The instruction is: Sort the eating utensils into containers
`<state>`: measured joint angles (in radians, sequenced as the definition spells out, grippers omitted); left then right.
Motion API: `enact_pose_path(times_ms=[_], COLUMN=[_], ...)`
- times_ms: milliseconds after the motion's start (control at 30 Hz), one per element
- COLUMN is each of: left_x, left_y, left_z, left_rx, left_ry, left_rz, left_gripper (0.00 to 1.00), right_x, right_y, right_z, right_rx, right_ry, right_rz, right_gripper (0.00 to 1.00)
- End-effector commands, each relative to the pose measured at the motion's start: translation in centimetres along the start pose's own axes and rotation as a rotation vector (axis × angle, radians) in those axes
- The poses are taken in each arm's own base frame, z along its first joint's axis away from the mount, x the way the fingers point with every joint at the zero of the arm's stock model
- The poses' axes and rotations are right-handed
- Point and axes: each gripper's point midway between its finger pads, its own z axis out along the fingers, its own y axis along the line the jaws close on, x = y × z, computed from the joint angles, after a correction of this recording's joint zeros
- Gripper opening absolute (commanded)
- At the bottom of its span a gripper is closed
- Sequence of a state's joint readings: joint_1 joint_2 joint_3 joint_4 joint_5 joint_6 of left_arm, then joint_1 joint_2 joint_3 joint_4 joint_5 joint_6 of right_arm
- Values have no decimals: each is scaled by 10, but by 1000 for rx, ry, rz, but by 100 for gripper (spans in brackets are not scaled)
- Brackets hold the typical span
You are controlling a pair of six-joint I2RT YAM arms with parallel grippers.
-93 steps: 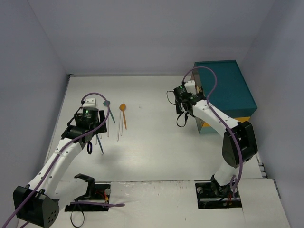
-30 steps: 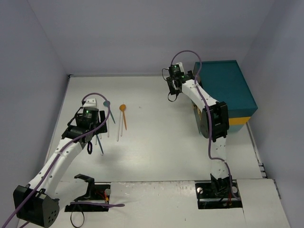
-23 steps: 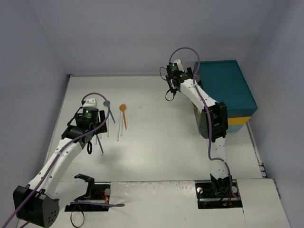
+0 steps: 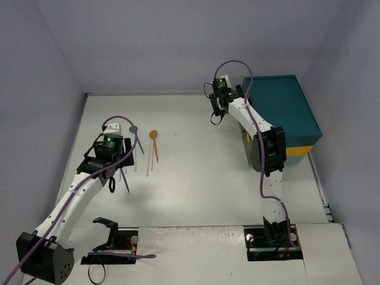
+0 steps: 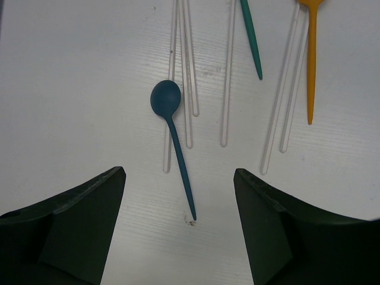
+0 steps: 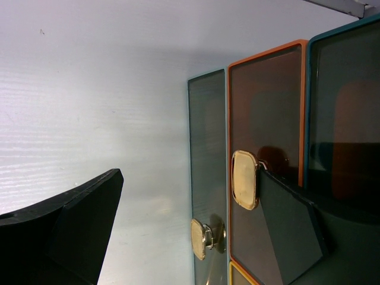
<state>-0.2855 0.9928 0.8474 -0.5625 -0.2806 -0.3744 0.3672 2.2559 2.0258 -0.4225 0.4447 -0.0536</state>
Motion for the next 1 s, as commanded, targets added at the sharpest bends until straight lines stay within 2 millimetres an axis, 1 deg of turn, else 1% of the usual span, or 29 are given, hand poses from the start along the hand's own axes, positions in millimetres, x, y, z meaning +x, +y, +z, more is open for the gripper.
enact_pose_path(times_ms=[0, 133, 300, 833, 967], left_x=[-26, -26, -26, -27, -27], left_y=[-2, -3, -3, -4, -4], left_z=[-7, -7, -8, -9, -9], left_rx=[21, 24, 26, 32, 33], left_ry=[-85, -85, -84, -88, -88], left_rz=[-28, -28, -28, -28, -28], left_gripper=[71, 71, 71, 71, 71], right_x=[-16, -33, -47, -52, -55], right_y=[17, 32, 52, 102, 103], right_z=[-15, -36, -57, -81, -87], right_rx=[-108, -152, -204, -303, -263], right_ry=[-46, -96, -140, -166, -183], right_rz=[45, 43, 50, 39, 27], right_gripper=[93, 93, 93, 94, 95])
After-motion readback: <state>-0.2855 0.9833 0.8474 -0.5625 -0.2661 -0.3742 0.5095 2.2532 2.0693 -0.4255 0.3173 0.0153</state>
